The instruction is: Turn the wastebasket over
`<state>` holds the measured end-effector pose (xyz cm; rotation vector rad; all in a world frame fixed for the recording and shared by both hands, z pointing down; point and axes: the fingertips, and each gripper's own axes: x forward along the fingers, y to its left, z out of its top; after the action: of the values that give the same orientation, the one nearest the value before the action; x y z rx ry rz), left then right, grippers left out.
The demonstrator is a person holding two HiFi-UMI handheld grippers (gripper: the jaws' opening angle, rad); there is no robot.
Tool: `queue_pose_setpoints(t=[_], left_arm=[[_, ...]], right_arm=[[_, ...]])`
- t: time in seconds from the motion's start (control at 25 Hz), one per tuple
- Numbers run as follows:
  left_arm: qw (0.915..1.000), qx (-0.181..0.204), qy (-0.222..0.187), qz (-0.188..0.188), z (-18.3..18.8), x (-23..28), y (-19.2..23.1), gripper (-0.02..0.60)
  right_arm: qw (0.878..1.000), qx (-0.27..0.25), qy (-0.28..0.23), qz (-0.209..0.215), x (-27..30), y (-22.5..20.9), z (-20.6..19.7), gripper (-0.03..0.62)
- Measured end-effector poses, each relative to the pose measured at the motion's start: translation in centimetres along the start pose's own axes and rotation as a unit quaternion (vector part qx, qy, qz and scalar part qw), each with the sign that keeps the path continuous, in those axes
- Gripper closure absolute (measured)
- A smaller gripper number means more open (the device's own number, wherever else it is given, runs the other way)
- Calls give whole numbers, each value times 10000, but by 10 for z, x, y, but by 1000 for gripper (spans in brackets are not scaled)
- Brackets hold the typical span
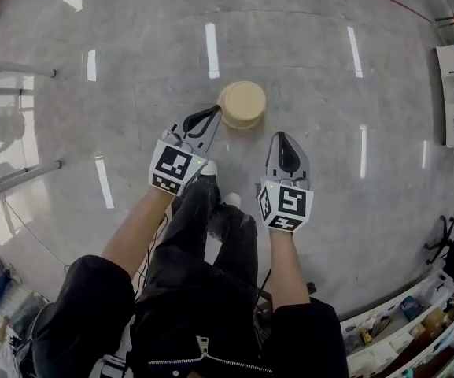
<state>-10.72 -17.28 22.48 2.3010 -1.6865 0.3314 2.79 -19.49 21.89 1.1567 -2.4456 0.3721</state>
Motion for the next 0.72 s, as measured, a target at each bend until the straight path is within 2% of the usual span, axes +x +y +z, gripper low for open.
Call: queue_pose_setpoints(t=[0.36, 0.56, 0.72], left_arm=[[9990, -287, -107, 332, -143, 54, 43, 578], [9991, -203, -232, 279, -212, 95, 53, 578], [9991, -181, -321, 215, -266, 131, 56, 578]], right_arm=[[9999, -86, -20, 106, 87, -23, -127, 585], [9998, -142, -81, 113, 140, -40, -191, 585], [9994, -215, 0, 275, 181, -52, -236, 585]])
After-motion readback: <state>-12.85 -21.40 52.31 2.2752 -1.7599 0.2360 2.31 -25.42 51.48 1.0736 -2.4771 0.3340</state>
